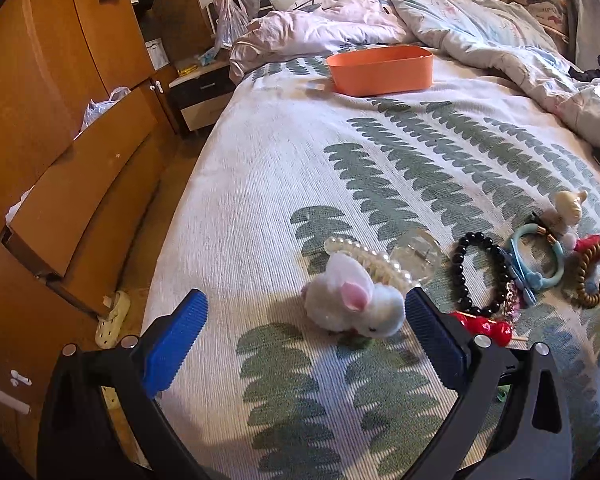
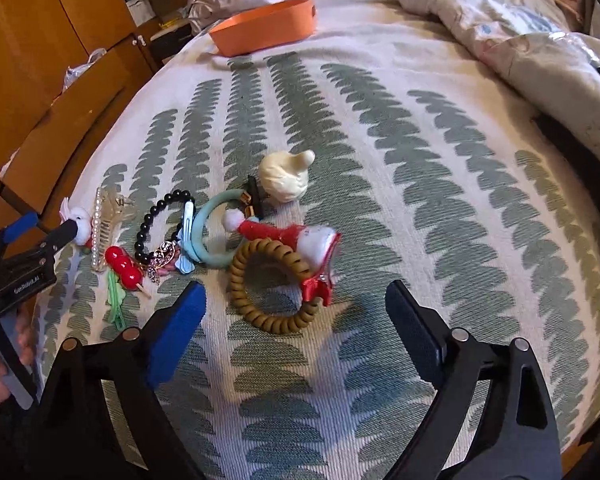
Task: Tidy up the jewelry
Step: 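Lower the right tool onto the brown coiled hair tie while the left tool approaches the white bunny clip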
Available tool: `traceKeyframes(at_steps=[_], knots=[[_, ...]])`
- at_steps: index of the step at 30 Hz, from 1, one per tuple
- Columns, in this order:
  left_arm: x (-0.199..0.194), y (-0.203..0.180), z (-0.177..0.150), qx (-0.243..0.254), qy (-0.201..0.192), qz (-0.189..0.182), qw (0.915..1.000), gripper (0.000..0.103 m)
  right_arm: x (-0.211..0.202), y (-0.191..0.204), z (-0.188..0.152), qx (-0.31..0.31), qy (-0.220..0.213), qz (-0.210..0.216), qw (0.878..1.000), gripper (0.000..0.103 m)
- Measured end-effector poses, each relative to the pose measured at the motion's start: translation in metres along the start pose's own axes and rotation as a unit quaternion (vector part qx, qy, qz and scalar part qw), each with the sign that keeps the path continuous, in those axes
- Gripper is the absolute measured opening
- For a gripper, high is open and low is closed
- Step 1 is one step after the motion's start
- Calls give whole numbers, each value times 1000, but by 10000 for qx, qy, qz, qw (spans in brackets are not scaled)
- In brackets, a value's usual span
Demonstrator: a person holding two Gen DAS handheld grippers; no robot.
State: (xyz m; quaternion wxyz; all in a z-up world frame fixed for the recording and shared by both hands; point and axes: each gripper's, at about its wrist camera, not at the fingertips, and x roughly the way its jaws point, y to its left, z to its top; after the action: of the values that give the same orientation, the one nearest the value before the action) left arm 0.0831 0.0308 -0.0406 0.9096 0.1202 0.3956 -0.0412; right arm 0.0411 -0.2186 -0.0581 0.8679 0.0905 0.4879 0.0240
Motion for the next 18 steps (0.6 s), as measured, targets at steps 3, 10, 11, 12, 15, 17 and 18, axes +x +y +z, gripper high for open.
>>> traceKeyframes(at_steps=[3, 10, 11, 12, 15, 17, 18], knots=[[3, 3, 1, -49, 62, -130, 9999, 98, 1, 0, 0, 0, -8, 60, 10000, 87], [7, 5, 5, -133, 71, -191, 9997, 98, 4, 0, 5, -36, -89, -11, 10000, 85], [8, 5, 6, -107, 65, -157, 9998, 98, 6, 0, 5, -31, -73, 20, 10000, 83], [9, 4, 6, -71, 66, -119, 9999, 98, 7, 1, 6, -38, -53, 49, 10000, 82], [11, 3, 7, -28, 71, -128, 9999, 98, 11, 6, 6, -118, -21, -4, 9999, 76], [13, 3, 7, -19, 79, -122, 9999, 98, 13, 8, 5, -166, -3, -53, 9998, 75], [15, 4, 8, -32, 89, -126, 9999, 98, 13, 8, 5, -168, -7, -47, 9998, 75]])
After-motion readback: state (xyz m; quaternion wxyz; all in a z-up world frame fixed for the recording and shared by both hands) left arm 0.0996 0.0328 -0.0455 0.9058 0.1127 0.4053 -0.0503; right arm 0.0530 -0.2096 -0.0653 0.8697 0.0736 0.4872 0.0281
